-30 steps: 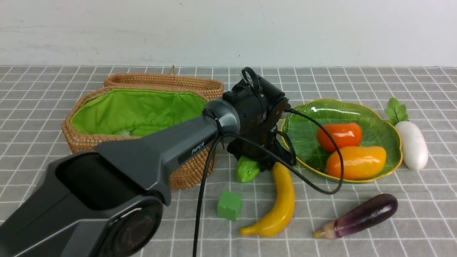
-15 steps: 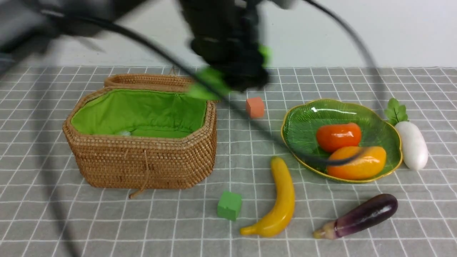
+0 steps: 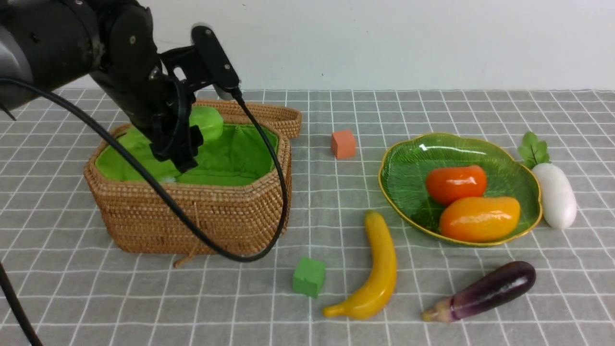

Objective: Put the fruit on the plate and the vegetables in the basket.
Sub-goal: Take a chayote with your left arm and place it on the basket on the left, then use the right arm to grab a banana and put it into the right plate

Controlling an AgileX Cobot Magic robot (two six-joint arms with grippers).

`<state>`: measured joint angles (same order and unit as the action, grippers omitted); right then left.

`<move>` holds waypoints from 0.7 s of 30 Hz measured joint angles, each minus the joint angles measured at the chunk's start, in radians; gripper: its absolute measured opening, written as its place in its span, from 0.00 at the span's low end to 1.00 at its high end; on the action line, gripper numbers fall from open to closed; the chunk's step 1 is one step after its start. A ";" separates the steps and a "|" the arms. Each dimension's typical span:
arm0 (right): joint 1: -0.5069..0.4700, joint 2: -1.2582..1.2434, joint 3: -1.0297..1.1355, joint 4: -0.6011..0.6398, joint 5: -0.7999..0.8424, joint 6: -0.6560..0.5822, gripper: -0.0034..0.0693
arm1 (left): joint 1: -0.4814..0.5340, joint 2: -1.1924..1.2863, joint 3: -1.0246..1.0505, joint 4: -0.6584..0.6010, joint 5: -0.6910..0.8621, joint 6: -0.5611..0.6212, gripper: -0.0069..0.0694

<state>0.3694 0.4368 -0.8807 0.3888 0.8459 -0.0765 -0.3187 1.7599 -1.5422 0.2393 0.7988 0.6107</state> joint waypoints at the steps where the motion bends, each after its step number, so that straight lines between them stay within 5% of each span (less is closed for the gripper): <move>1: 0.000 0.003 0.000 -0.001 0.002 0.000 0.22 | 0.000 0.003 0.000 0.009 -0.011 -0.020 0.84; 6: 0.000 0.049 -0.004 -0.001 0.048 0.000 0.23 | 0.000 -0.008 0.000 0.037 0.002 -0.129 0.96; 11: 0.000 0.193 -0.063 -0.020 0.150 0.004 0.23 | -0.035 -0.090 0.000 0.017 0.100 -0.358 0.82; 14: 0.000 0.364 -0.124 -0.031 0.198 0.011 0.23 | -0.136 -0.226 0.000 -0.011 0.126 -0.582 0.48; 15: 0.000 0.420 -0.140 -0.034 0.204 0.013 0.23 | -0.183 -0.292 0.003 -0.019 0.144 -0.636 0.30; 17: 0.000 0.534 -0.165 -0.034 0.206 0.018 0.23 | -0.247 -0.363 0.026 -0.026 0.154 -0.676 0.14; 21: 0.000 0.755 -0.187 -0.028 0.180 0.029 0.24 | -0.382 -0.582 0.184 -0.042 0.162 -0.772 0.07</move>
<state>0.3694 1.1916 -1.0674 0.3606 1.0264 -0.0476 -0.7011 1.1778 -1.3580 0.1973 0.9605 -0.1617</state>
